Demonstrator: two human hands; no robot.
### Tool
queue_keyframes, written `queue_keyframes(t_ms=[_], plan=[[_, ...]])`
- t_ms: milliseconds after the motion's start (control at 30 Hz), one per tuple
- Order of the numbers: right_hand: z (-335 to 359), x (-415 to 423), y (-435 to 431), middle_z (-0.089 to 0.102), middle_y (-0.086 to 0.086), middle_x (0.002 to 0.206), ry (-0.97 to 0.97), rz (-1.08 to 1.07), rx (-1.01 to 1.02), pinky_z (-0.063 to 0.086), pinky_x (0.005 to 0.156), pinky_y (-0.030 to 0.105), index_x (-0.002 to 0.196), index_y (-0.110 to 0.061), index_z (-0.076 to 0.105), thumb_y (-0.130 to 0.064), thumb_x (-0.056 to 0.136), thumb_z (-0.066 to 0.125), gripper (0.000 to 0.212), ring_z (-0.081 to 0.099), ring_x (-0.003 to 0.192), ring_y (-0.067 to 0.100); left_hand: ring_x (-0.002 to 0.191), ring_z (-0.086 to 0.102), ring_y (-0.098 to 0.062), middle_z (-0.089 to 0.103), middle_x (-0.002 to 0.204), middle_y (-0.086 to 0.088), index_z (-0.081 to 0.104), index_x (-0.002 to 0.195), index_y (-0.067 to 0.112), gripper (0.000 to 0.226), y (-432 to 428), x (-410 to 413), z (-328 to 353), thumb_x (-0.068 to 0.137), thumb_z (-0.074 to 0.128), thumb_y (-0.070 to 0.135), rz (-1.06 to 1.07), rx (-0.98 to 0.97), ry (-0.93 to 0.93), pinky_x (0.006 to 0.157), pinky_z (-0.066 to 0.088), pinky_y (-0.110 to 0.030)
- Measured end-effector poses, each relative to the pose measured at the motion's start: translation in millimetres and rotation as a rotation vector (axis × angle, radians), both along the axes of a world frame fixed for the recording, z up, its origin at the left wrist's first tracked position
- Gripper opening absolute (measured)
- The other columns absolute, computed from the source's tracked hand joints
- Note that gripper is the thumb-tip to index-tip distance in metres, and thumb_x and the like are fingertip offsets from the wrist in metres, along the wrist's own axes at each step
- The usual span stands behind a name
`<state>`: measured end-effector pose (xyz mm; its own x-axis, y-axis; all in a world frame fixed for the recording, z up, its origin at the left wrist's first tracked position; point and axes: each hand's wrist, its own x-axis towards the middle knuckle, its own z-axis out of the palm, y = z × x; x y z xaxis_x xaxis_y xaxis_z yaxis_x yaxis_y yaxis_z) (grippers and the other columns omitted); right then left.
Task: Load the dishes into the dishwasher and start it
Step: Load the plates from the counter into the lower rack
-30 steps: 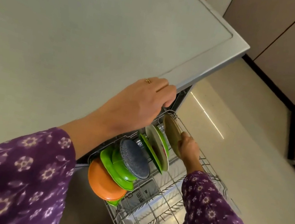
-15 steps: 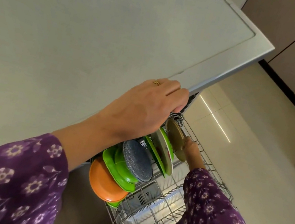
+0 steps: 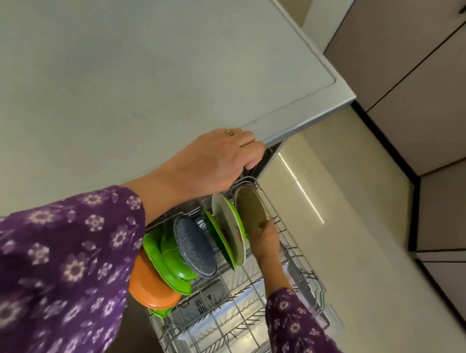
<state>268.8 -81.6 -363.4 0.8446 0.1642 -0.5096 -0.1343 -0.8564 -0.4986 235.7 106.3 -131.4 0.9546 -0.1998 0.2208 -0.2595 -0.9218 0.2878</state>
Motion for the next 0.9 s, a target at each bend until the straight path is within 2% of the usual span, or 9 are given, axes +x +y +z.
queue_keyframes(t_ms=[67, 200, 333, 433, 533, 633, 700, 800, 900], plan=[[18, -22, 0, 0.057, 0.011, 0.113, -0.032, -0.002, 0.006, 0.050, 0.080, 0.026, 0.116, -0.005, 0.053, -0.016, 0.094, 0.051, 0.025, 0.058, 0.093, 0.020, 0.062, 0.041, -0.015, 0.042, 0.073, 0.003, 0.052, 0.079, 0.011, 0.024, 0, -1, 1, 0.076, 0.054, -0.013, -0.003, -0.008, -0.002, 0.056, 0.032, -0.024], [55, -63, 3, 0.060, 0.010, 0.109, -0.086, 0.051, 0.076, 0.051, 0.088, 0.035, 0.112, -0.004, 0.055, -0.021, 0.094, 0.054, 0.025, 0.059, 0.099, 0.025, 0.061, 0.048, -0.019, 0.046, 0.070, 0.000, 0.054, 0.079, 0.008, 0.018, 0, -5, 5, 0.080, 0.053, -0.010, -0.012, -0.027, -0.001, 0.055, 0.041, -0.027], [98, -87, 5, 0.063, 0.008, 0.098, -0.140, 0.003, 0.113, 0.045, 0.070, 0.023, 0.104, -0.005, 0.059, -0.015, 0.091, 0.054, 0.017, 0.058, 0.085, 0.019, 0.066, 0.051, -0.015, 0.053, 0.076, -0.001, 0.057, 0.084, 0.008, 0.009, 0, -23, 15, 0.085, 0.054, -0.001, -0.005, -0.087, 0.033, 0.056, 0.035, -0.018], [132, -100, 10, 0.065, 0.004, 0.089, -0.199, 0.010, 0.183, 0.046, 0.063, 0.019, 0.097, -0.008, 0.061, -0.015, 0.090, 0.055, 0.012, 0.060, 0.075, 0.015, 0.071, 0.056, -0.015, 0.058, 0.081, 0.000, 0.058, 0.088, 0.010, 0.007, 5, -54, 19, 0.087, 0.054, 0.005, 0.073, -0.139, 0.056, 0.061, 0.048, -0.027], [172, -114, 31, 0.063, -0.002, 0.081, -0.291, 0.089, 0.213, 0.049, 0.066, 0.021, 0.095, -0.012, 0.062, -0.020, 0.091, 0.054, 0.012, 0.057, 0.067, 0.009, 0.069, 0.058, -0.014, 0.060, 0.078, 0.001, 0.059, 0.084, 0.013, 0.004, 22, -101, 32, 0.085, 0.059, 0.009, 0.159, -0.185, 0.029, 0.059, 0.050, -0.027], [219, -137, 73, 0.059, -0.007, 0.070, -0.390, 0.173, 0.279, 0.041, 0.055, 0.010, 0.088, -0.016, 0.062, -0.027, 0.092, 0.054, 0.014, 0.051, 0.057, -0.001, 0.066, 0.051, -0.010, 0.057, 0.076, 0.008, 0.058, 0.082, 0.019, 0.008, 59, -161, 51, 0.081, 0.061, 0.011, 0.303, -0.221, -0.018, 0.053, 0.037, -0.019], [248, -157, 104, 0.061, -0.007, 0.067, -0.423, 0.188, 0.351, 0.042, 0.053, 0.013, 0.085, -0.016, 0.062, -0.028, 0.092, 0.054, 0.016, 0.054, 0.055, 0.002, 0.067, 0.047, -0.008, 0.052, 0.077, 0.013, 0.055, 0.082, 0.024, 0.012, 88, -202, 61, 0.080, 0.060, 0.013, 0.431, -0.252, -0.034, 0.054, 0.033, -0.015], [292, -202, 167, 0.066, 0.002, 0.071, -0.451, 0.267, 0.510, 0.048, 0.063, 0.028, 0.083, -0.012, 0.064, -0.021, 0.091, 0.055, 0.015, 0.061, 0.064, 0.016, 0.067, 0.046, -0.005, 0.049, 0.076, 0.014, 0.052, 0.081, 0.027, 0.016, 140, -284, 80, 0.079, 0.061, 0.014, 0.604, -0.281, -0.074, 0.057, 0.038, -0.021], [326, -255, 234, 0.067, 0.004, 0.070, -0.410, 0.386, 0.634, 0.047, 0.065, 0.028, 0.078, -0.011, 0.063, -0.019, 0.090, 0.056, 0.016, 0.064, 0.067, 0.019, 0.066, 0.050, -0.011, 0.052, 0.074, 0.010, 0.054, 0.078, 0.020, 0.017, 186, -373, 93, 0.076, 0.065, 0.008, 0.746, -0.216, -0.119, 0.055, 0.041, -0.027]])
